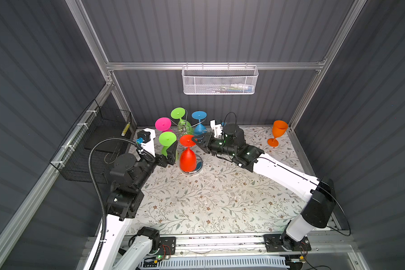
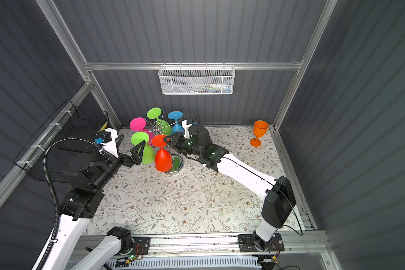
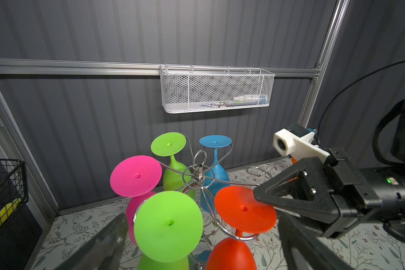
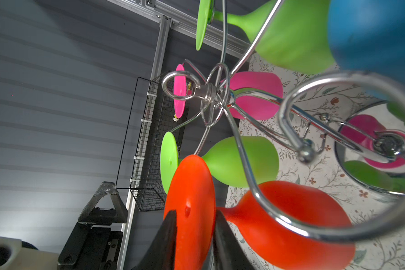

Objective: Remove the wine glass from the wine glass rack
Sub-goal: 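Close the right gripper on the red glass foot on the rack, then pull the red glass off its rack hook with the right gripper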

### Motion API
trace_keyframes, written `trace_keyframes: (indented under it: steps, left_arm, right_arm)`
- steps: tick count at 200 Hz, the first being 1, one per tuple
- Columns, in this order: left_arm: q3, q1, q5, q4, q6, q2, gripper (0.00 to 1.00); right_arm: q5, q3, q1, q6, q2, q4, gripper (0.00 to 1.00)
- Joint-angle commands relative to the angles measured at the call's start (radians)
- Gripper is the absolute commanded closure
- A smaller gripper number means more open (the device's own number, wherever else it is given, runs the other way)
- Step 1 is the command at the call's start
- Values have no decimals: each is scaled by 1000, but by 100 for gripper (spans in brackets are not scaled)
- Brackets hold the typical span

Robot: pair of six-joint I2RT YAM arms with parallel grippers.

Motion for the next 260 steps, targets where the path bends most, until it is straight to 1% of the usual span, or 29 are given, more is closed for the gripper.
trace_keyframes:
  steps: [1, 44, 68, 113, 156, 260]
  left_arm:
    - [-10, 8, 16, 24, 21, -15, 0]
    - [-11, 8, 16, 25, 20, -17, 0]
    - [-11, 8, 16, 23, 22, -18, 0]
    - [-14, 8, 10, 23, 25, -17, 0]
    - [-19, 8, -3, 22, 29, -21, 0]
    - [-22, 8, -15, 22, 32, -20, 0]
  right_arm:
    - [-11, 37, 11, 7, 10, 27, 74]
    - [11, 45, 22, -12, 6, 21, 77]
    - [30, 48, 27, -29, -4, 13, 80]
    - [52, 42, 33, -46, -21, 15, 83]
    - [54, 36, 36, -47, -32, 21, 88]
    - [67, 29, 47, -60, -69, 19, 92]
